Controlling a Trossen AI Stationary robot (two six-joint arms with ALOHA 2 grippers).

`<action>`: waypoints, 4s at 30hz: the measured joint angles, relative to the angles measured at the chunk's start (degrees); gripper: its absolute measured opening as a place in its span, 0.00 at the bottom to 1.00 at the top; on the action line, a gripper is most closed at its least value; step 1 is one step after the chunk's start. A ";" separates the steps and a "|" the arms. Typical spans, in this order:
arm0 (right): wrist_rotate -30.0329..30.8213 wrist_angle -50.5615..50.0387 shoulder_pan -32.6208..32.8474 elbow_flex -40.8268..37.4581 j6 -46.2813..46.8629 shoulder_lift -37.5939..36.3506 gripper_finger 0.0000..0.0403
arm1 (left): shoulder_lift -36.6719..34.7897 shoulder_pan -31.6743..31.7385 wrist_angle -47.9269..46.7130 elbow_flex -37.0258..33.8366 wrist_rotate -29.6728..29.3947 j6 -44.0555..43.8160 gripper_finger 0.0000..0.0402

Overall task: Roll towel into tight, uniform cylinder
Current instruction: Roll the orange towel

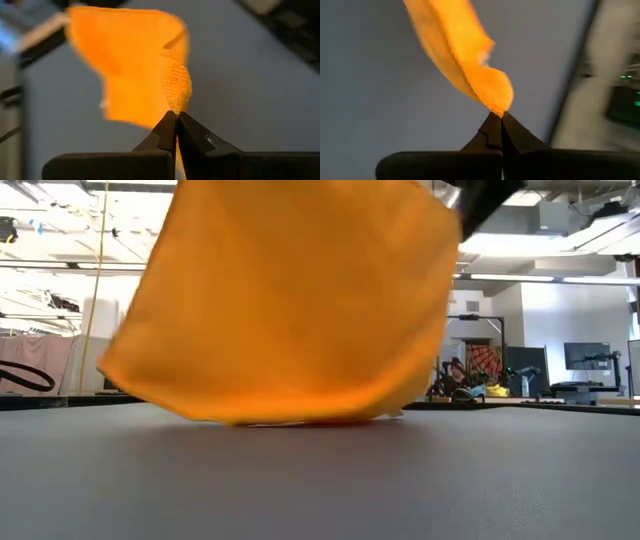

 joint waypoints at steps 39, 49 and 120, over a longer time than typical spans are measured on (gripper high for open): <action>-18.12 46.59 25.98 -25.76 34.68 7.90 0.02 | -2.69 -13.96 69.15 -58.37 21.57 -38.02 0.00; -20.32 38.85 10.89 -22.59 33.49 8.91 0.02 | -2.42 -14.87 64.50 -57.77 14.20 -38.94 0.00; -20.38 49.69 8.74 -36.79 52.14 8.68 0.28 | -10.61 -12.38 34.64 -57.75 -16.45 -55.21 0.00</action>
